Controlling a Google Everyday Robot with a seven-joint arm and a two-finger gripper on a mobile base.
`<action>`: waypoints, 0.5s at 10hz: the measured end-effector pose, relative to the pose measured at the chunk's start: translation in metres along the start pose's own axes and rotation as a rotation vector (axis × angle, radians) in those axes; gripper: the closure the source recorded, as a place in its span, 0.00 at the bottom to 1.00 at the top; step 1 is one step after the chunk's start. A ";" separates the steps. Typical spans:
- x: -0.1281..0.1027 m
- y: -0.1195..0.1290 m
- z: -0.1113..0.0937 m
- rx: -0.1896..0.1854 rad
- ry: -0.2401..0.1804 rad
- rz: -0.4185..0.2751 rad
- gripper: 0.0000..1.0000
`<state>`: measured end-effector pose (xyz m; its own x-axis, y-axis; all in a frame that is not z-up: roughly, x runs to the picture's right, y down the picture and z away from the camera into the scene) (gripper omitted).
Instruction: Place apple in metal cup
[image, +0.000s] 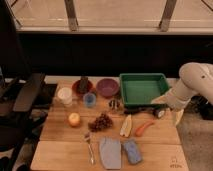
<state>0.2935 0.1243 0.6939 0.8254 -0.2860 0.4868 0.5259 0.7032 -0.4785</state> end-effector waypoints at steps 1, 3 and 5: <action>0.000 -0.002 -0.003 0.004 0.005 -0.012 0.20; -0.015 -0.031 -0.014 0.012 0.011 -0.094 0.20; -0.045 -0.061 -0.011 0.005 0.002 -0.189 0.20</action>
<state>0.2262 0.0870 0.6935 0.7125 -0.4144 0.5662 0.6703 0.6405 -0.3748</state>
